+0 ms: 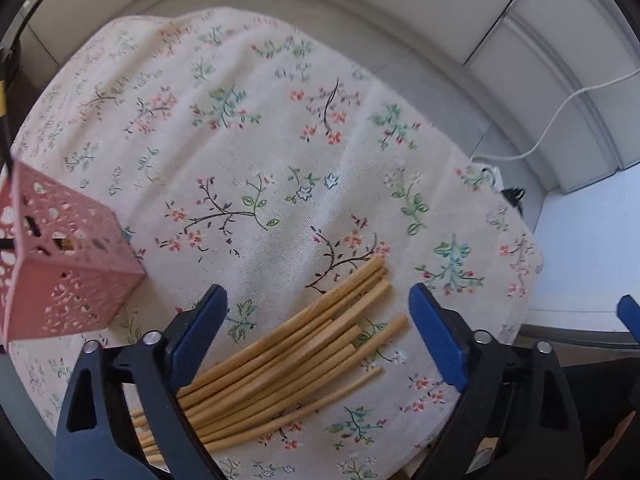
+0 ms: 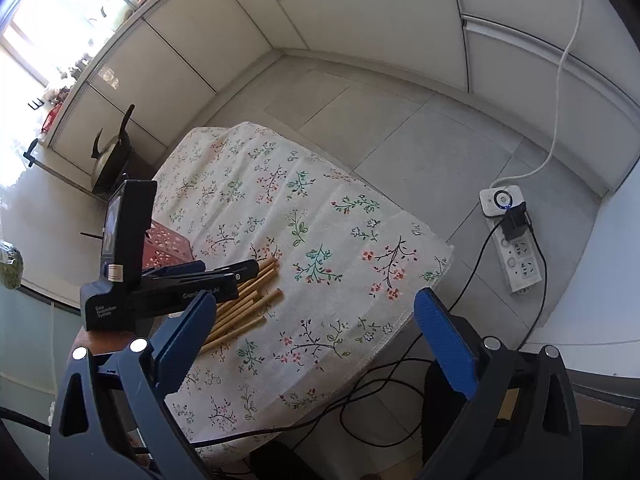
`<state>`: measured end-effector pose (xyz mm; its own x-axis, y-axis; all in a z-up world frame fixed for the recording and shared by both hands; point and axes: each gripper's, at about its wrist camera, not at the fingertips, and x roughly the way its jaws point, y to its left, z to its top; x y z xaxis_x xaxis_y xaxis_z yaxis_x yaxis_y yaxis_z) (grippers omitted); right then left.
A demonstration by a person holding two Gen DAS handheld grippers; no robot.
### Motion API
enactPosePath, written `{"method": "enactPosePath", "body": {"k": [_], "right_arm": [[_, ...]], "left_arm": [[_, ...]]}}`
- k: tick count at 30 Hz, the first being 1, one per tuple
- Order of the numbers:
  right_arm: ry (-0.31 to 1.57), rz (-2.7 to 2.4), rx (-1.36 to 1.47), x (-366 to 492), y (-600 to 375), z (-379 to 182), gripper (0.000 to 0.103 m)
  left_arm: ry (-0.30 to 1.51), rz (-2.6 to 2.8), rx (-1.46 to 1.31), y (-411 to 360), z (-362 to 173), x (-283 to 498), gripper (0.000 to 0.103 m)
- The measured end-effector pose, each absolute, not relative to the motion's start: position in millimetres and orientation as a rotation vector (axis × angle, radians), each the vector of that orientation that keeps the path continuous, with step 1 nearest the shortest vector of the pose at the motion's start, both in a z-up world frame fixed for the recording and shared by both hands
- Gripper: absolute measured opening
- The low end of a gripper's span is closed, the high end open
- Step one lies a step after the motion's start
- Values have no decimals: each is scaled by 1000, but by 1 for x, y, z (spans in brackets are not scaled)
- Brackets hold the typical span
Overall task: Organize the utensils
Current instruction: 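Move the left tool to the bamboo chopsticks and grasp one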
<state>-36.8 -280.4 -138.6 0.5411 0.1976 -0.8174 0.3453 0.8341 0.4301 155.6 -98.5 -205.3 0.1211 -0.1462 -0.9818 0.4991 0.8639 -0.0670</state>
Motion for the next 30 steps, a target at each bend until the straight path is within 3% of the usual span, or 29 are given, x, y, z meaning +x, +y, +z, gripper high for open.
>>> {"method": "enactPosePath", "body": {"k": [10,24,30], "right_arm": [[1080,-68,643,-31,-279,-152,96],[1120,-62,666,-30,-281,-161,96],[1135,-57,674,-29,-282,-165,96]], "left_arm": [[1392,-463,319,-91,-220,176,62],[1379,-472,305,-85,-213,188,48],[1363,-479,349,-93,-218,183,30]]}}
